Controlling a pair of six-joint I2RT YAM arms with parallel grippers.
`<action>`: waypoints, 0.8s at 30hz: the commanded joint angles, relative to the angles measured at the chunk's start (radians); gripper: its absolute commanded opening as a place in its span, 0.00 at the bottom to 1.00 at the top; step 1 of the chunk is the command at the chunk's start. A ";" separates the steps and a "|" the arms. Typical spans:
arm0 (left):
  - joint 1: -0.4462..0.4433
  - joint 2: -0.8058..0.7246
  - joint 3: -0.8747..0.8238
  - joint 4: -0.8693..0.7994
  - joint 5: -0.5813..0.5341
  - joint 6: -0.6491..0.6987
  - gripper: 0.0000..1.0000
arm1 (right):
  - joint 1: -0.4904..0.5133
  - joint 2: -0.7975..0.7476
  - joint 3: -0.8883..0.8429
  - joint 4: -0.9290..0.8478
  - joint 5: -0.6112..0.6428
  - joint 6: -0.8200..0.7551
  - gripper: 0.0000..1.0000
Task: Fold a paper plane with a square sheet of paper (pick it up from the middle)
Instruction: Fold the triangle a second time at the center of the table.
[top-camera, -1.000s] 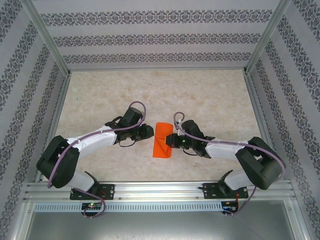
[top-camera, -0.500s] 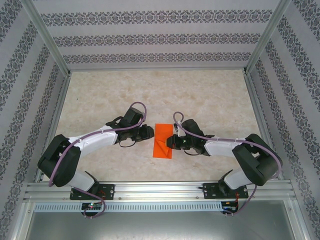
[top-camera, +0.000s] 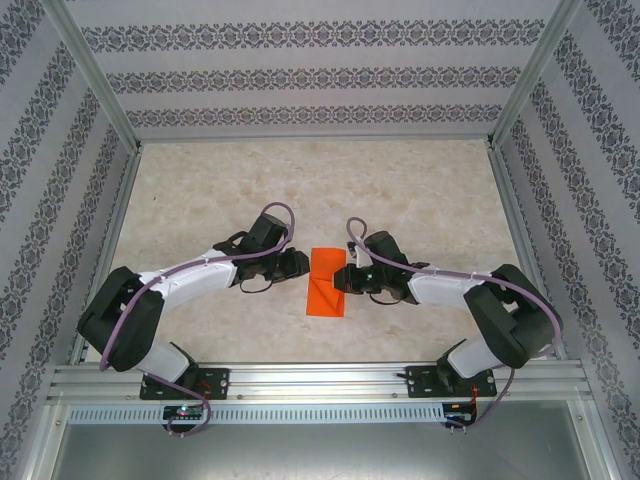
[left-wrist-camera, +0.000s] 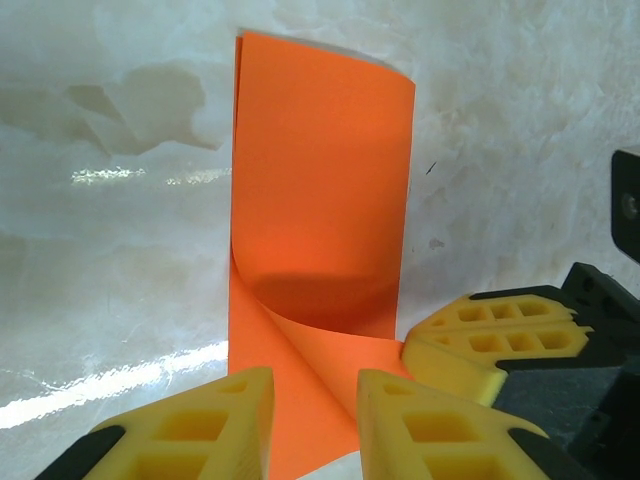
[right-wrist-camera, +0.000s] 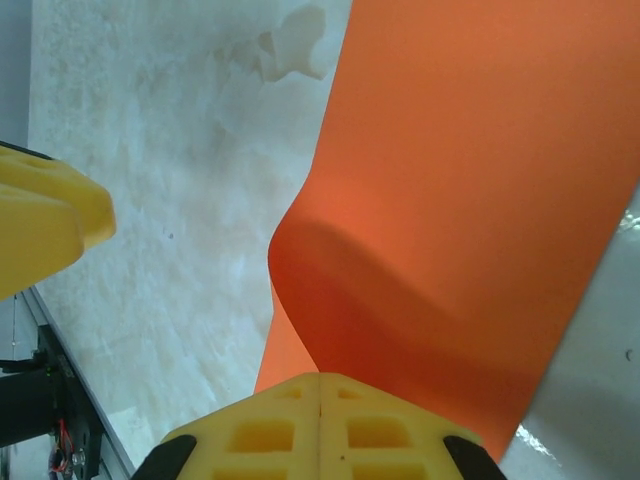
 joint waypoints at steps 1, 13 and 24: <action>-0.001 0.007 0.022 0.021 0.018 0.014 0.30 | -0.011 0.024 0.017 0.010 -0.013 -0.034 0.05; -0.004 0.011 0.027 0.023 0.025 0.015 0.30 | -0.022 0.040 0.026 -0.018 -0.037 -0.076 0.05; -0.008 0.024 0.040 0.025 0.027 0.020 0.30 | -0.040 0.042 0.040 -0.092 -0.046 -0.138 0.05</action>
